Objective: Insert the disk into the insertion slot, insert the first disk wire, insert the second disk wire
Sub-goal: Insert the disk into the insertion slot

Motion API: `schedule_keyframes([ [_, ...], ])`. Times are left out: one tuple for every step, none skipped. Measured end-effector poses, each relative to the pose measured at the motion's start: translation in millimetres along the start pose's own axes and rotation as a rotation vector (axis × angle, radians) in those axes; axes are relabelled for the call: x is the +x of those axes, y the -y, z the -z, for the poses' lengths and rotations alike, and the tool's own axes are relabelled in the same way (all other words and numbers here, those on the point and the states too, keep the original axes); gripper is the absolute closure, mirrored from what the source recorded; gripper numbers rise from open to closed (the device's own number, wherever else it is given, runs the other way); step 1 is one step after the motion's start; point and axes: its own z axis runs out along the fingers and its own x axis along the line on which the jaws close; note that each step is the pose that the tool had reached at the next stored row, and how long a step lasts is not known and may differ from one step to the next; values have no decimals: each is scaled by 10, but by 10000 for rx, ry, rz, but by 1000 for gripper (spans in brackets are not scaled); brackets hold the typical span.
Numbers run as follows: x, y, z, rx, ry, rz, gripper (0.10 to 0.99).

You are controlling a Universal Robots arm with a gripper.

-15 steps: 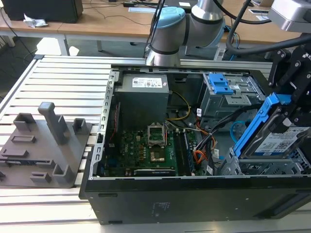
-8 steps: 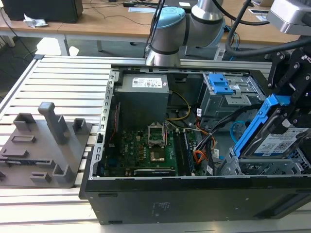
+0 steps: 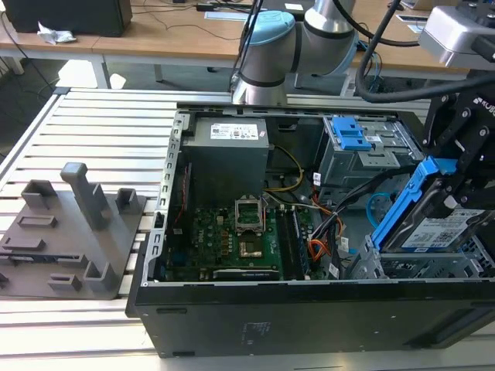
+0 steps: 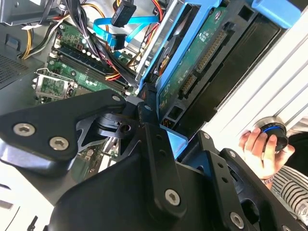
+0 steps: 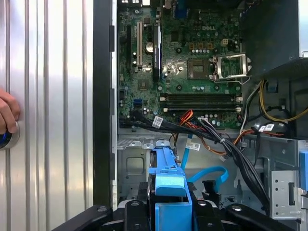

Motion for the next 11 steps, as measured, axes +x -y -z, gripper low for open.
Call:
schedule_keyframes([
  [0,1,-25,-1,0,0,722],
  [0,2,-43,-1,1,0,722],
  [0,3,-66,-2,1,0,722],
  [0,3,-80,-2,0,0,722],
  [-1,4,-90,-2,1,0,722],
  [-1,5,-108,-3,0,0,722],
  [0,5,-121,-3,0,0,722],
  [0,5,-129,-3,-1,0,722],
  [-1,5,-138,-3,0,0,722],
  [-1,6,-144,-3,0,0,722],
  [0,6,-152,-3,-1,0,722],
])
